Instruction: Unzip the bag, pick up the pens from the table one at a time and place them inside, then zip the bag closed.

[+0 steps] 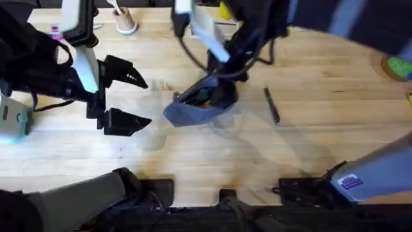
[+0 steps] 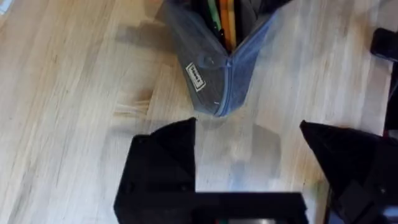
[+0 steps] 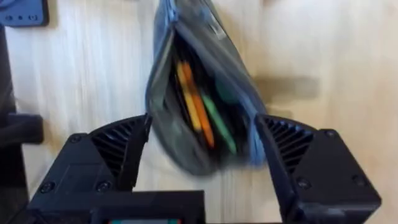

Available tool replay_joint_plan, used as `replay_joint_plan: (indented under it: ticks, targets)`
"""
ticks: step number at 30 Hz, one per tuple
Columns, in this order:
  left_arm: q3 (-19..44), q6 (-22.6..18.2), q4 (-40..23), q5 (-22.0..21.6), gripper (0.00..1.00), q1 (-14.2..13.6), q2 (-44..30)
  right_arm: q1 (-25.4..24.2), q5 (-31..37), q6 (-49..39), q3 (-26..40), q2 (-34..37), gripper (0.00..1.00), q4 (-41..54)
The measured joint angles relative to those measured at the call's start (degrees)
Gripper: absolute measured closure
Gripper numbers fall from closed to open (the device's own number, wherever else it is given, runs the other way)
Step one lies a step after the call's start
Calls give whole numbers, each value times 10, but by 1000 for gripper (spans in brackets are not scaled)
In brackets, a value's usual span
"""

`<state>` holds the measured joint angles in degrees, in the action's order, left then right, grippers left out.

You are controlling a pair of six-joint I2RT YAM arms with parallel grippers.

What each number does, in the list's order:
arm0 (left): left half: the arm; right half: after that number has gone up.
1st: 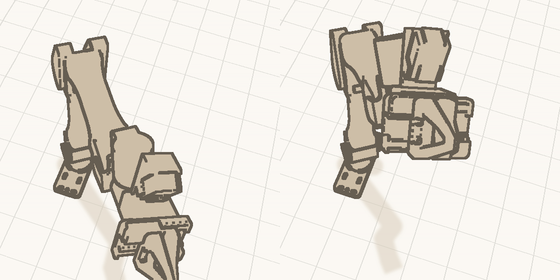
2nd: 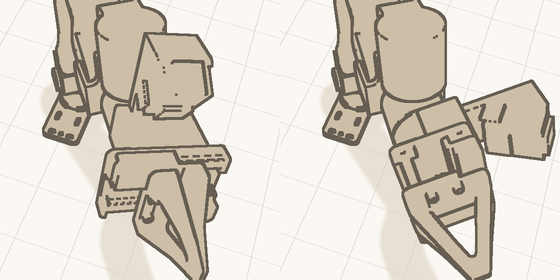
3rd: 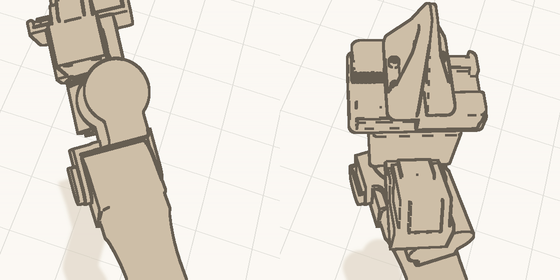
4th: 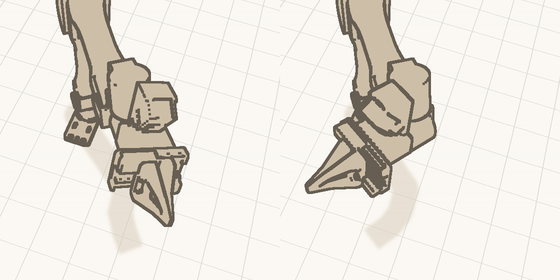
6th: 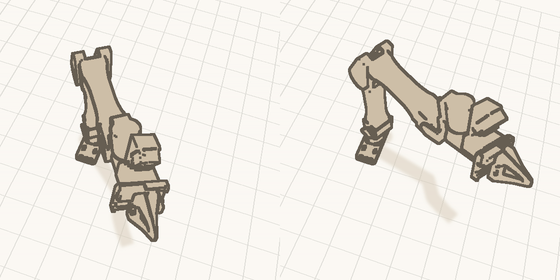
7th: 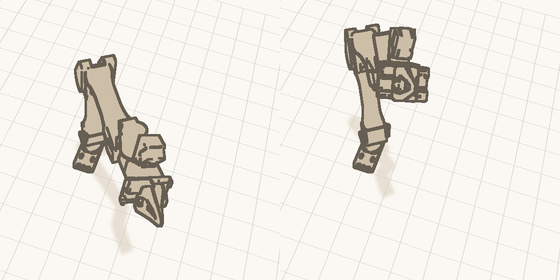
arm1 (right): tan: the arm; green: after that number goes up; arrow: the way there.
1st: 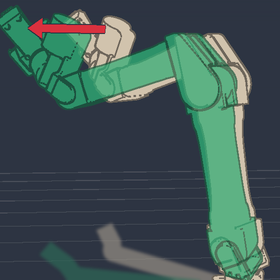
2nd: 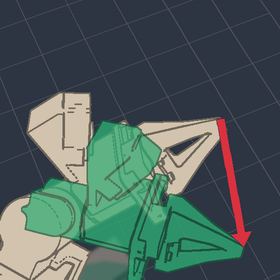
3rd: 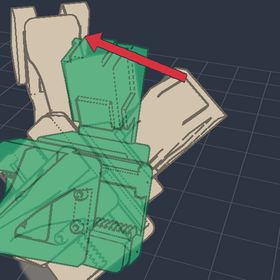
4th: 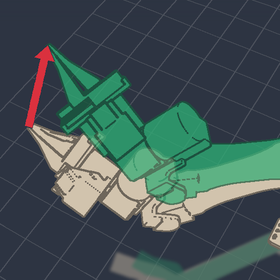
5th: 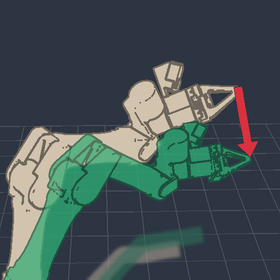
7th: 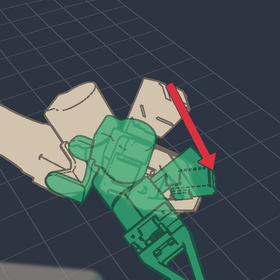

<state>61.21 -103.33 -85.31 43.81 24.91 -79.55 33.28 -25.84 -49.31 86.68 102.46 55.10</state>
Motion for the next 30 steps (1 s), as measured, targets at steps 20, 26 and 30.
replay_joint_plan:
  ticks: [20,26,30]
  targets:
    - [0,-2,4,1,7,0,0,-283,170,134,8,-242,9,104]
    - [0,-2,11,1,7,0,0,-289,199,166,-7,-260,8,103]
    - [0,-2,12,1,7,0,0,-296,205,182,-81,-262,9,88]
